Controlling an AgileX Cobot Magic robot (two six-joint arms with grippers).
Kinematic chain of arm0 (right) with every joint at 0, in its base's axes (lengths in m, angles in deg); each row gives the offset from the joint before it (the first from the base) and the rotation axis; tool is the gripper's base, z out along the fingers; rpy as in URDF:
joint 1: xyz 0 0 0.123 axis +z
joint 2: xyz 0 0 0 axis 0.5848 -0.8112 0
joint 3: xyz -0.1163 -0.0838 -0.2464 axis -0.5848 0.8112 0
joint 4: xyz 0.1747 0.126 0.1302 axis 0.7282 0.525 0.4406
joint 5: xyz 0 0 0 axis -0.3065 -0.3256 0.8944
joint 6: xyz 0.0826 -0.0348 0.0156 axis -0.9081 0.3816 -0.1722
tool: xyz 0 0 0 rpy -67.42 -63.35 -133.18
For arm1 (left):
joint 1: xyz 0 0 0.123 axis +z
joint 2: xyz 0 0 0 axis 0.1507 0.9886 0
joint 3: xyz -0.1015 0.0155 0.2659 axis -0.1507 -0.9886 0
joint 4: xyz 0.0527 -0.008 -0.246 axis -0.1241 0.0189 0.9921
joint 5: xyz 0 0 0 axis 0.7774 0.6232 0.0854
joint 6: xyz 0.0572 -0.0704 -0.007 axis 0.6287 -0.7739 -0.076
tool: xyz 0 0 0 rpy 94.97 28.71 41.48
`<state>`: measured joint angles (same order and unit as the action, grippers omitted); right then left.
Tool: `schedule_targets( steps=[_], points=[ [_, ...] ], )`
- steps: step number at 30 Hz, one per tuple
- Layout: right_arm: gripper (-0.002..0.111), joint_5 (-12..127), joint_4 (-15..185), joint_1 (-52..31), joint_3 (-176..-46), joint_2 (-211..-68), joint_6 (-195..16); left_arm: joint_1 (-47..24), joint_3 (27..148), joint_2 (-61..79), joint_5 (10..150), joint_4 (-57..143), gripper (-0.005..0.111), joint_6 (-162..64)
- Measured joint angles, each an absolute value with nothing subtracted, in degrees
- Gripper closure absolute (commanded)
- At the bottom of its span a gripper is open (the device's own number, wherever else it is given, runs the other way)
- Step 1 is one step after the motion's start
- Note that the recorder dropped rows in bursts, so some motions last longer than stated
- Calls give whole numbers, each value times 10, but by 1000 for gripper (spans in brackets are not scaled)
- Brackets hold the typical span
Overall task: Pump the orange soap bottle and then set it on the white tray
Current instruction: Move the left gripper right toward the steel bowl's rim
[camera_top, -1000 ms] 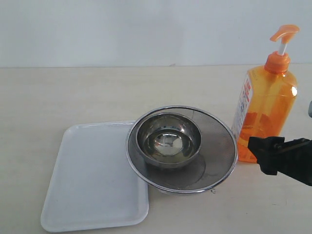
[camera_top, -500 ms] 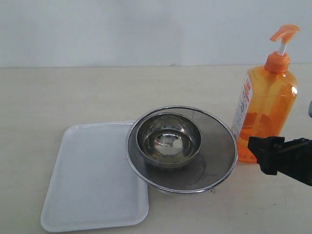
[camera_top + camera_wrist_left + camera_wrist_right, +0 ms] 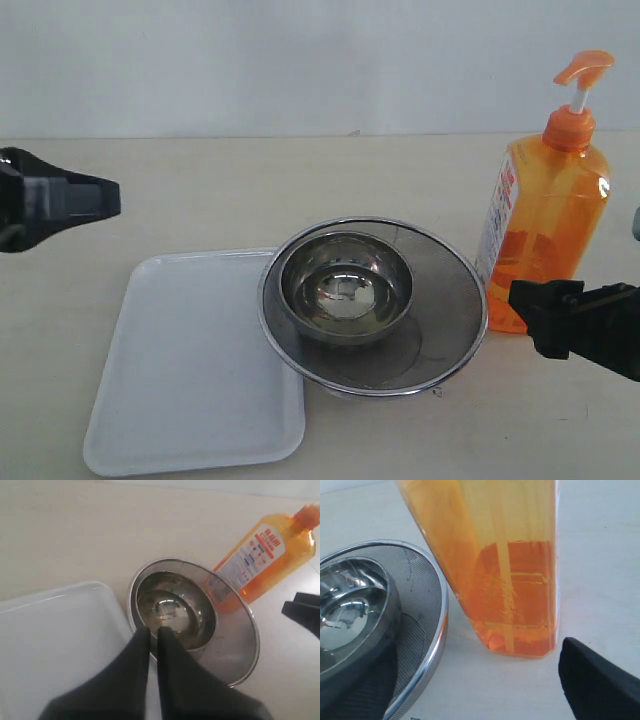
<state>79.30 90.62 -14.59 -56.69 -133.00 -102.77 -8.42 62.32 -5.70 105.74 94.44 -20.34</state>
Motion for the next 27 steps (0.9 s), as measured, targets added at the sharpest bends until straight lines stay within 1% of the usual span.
schedule_targets(
  steps=[7, 16, 20, 23, 27],
  points=[
    [30, 793, 906, -146, -567, -1330, -1028, -84, 634, 48, 1030, 1047, 102, -99],
    [30, 793, 906, -146, -567, -1330, -1028, -84, 715, 180, 1058, 1114, 102, -15],
    [30, 793, 906, -146, -567, -1330, -1028, -84, 742, 218, 1082, 1118, 102, 4],
    [30, 793, 906, -146, -567, -1330, -1028, -84, 758, 242, 1126, 1121, 102, 18],
    [30, 793, 906, -146, -567, -1330, -1028, -84, 763, 246, 1139, 1123, 102, 20]
  ],
)
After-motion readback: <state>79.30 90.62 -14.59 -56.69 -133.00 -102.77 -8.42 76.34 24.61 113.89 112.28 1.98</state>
